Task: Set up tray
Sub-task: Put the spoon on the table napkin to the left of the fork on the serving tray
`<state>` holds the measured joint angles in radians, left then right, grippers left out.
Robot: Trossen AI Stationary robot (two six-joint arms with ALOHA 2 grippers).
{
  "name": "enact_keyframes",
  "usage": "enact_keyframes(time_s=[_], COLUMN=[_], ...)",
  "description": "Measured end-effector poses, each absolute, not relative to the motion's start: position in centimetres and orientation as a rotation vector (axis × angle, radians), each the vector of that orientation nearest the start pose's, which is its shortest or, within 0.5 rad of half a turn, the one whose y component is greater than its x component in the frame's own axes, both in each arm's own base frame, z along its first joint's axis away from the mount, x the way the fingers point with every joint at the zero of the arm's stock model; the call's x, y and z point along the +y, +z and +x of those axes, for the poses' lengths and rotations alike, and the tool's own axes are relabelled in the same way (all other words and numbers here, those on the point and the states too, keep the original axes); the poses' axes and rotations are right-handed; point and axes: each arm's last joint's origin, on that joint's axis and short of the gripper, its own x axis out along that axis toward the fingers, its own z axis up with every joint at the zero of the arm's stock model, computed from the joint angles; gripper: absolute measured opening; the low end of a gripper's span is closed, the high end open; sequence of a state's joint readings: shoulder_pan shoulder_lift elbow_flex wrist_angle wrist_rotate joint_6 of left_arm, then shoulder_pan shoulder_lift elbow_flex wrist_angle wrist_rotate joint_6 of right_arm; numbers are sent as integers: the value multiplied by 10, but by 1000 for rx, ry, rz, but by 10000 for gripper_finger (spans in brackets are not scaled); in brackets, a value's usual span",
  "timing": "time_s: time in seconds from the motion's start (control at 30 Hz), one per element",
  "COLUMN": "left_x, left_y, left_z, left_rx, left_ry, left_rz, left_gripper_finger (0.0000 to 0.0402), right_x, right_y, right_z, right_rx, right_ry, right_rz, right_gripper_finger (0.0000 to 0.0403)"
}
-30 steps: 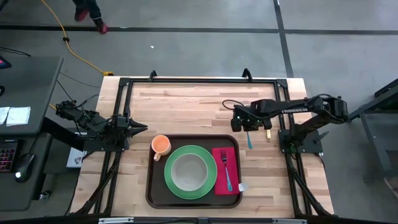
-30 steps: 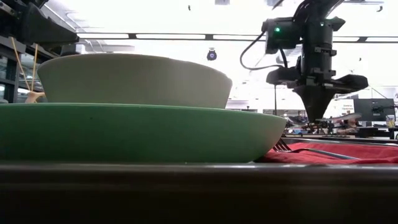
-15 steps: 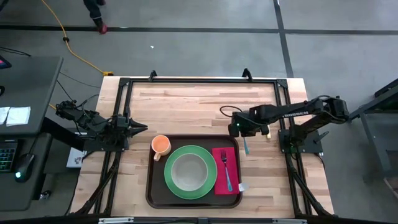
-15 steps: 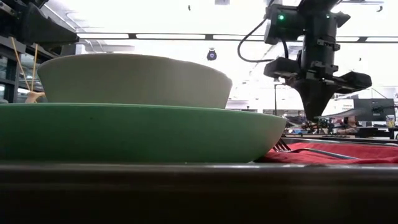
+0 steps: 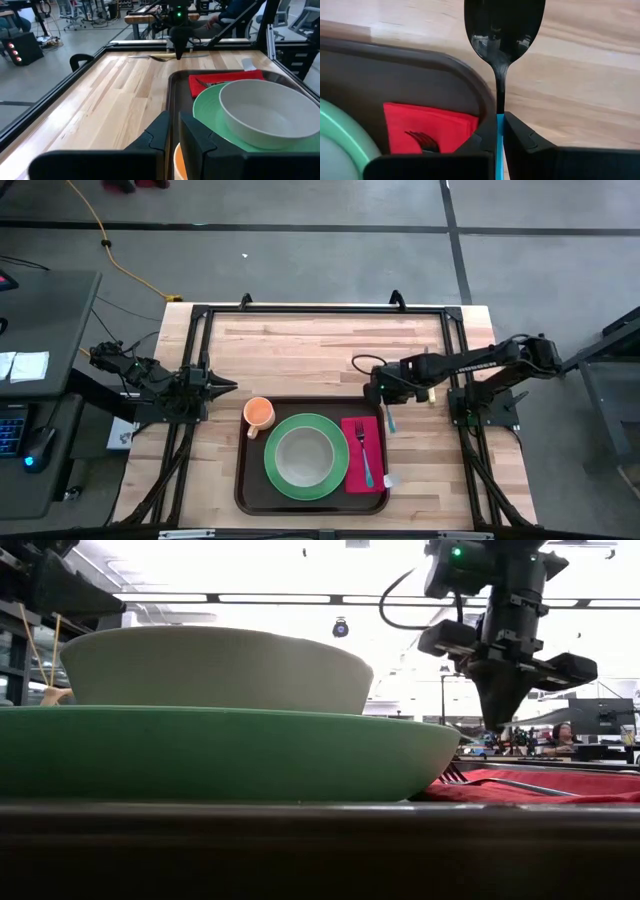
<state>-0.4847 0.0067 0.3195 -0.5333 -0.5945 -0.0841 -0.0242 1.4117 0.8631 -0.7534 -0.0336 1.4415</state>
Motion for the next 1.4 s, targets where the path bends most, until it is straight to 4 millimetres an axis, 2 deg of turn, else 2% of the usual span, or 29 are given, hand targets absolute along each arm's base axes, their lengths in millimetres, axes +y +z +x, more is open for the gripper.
enact_keyframes(time_s=[0.7, 0.97, 1.4], left_x=[-15, -15, -15], left_y=[217, 217, 217], left_z=[61, 61, 61], left_rx=[189, 189, 198], left_ry=[75, 73, 72], left_rz=[26, 26, 30], left_gripper_finger=[69, 69, 69], right_x=[28, 28, 29], right_y=[199, 201, 202], right_z=[256, 261, 262], right_rx=[972, 918, 926], right_ry=[-817, -787, -765], right_rz=[1358, 1364, 1361], right_gripper_finger=[2, 3, 8])
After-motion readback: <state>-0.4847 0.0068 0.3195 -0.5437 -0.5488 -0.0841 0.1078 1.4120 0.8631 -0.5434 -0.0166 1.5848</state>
